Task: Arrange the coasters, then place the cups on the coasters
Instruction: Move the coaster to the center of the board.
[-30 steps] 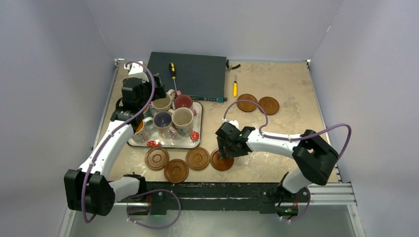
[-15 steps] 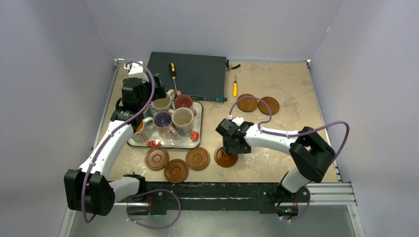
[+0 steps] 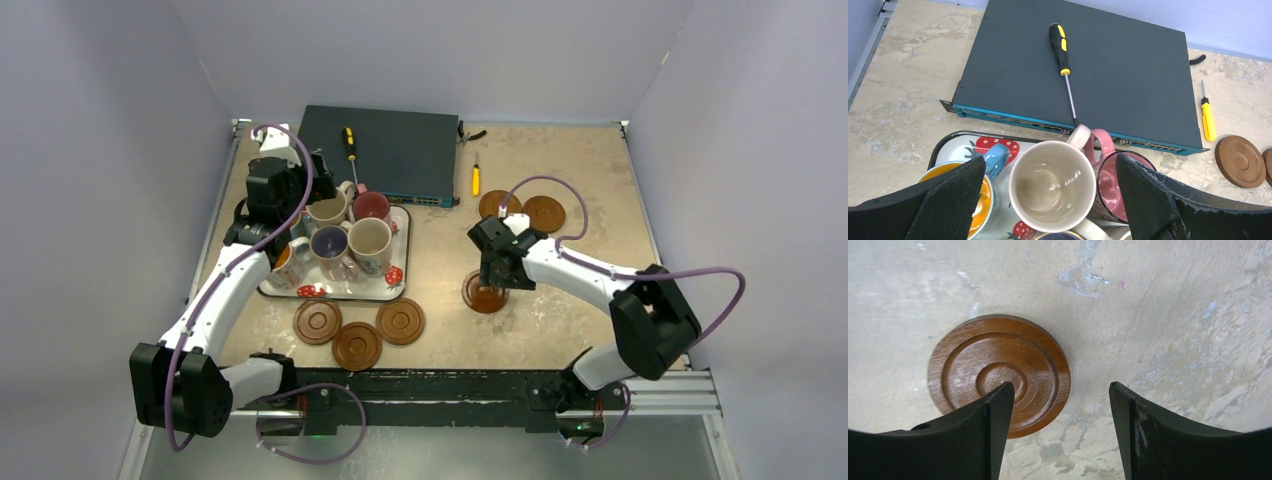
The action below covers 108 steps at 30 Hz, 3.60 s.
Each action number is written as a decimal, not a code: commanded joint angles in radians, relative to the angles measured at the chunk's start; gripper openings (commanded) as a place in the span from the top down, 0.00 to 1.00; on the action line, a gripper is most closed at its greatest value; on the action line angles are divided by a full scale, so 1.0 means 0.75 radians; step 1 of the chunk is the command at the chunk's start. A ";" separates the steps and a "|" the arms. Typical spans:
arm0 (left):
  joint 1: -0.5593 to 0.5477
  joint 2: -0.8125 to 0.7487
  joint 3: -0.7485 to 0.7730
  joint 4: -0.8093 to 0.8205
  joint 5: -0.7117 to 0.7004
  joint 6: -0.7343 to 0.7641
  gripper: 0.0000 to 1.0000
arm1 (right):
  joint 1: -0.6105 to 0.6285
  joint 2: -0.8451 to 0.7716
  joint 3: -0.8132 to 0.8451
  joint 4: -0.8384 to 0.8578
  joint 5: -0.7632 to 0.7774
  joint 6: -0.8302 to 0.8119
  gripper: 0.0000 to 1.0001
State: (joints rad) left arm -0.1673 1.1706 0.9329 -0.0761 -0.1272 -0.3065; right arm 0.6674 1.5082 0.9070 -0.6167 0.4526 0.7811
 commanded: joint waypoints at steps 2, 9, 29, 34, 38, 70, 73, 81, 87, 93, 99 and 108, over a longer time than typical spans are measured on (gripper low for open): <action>-0.009 -0.026 0.010 0.037 -0.008 -0.027 0.04 | 0.021 -0.125 0.006 0.036 -0.038 -0.123 0.26; -0.009 -0.022 0.008 0.040 -0.006 -0.035 0.04 | 0.105 -0.180 -0.027 0.120 -0.192 -0.154 0.24; -0.009 -0.015 0.010 0.038 -0.013 -0.036 0.04 | 0.211 0.126 0.055 0.219 -0.202 -0.133 0.38; -0.008 -0.015 0.010 0.038 -0.010 -0.036 0.04 | 0.224 0.155 0.063 0.229 -0.208 -0.135 0.39; -0.008 -0.011 0.011 0.036 -0.010 -0.036 0.04 | 0.227 0.182 0.061 0.245 -0.216 -0.137 0.39; -0.009 0.006 0.011 0.035 -0.014 -0.042 0.04 | -0.123 0.217 -0.021 0.333 -0.139 -0.207 0.43; -0.008 0.008 0.012 0.034 -0.016 -0.039 0.04 | -0.168 0.227 -0.023 0.365 -0.143 -0.229 0.43; -0.009 0.014 0.012 0.034 -0.021 -0.037 0.04 | -0.286 0.272 0.012 0.457 -0.162 -0.286 0.44; -0.008 0.019 0.012 0.032 -0.027 -0.034 0.04 | -0.330 0.314 0.052 0.509 -0.175 -0.314 0.44; -0.008 0.020 0.011 0.032 -0.028 -0.033 0.04 | -0.379 0.350 0.067 0.540 -0.163 -0.330 0.45; -0.009 0.021 0.014 0.030 -0.029 -0.029 0.04 | -0.418 0.377 0.076 0.574 -0.175 -0.363 0.45; -0.009 0.024 0.016 0.027 -0.029 -0.029 0.04 | -0.443 0.400 0.126 0.577 -0.168 -0.377 0.46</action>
State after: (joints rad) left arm -0.1673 1.1858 0.9329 -0.0765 -0.1390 -0.3229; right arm 0.3645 1.7477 1.0080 -0.1715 0.3271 0.5098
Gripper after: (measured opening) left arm 0.963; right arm 0.552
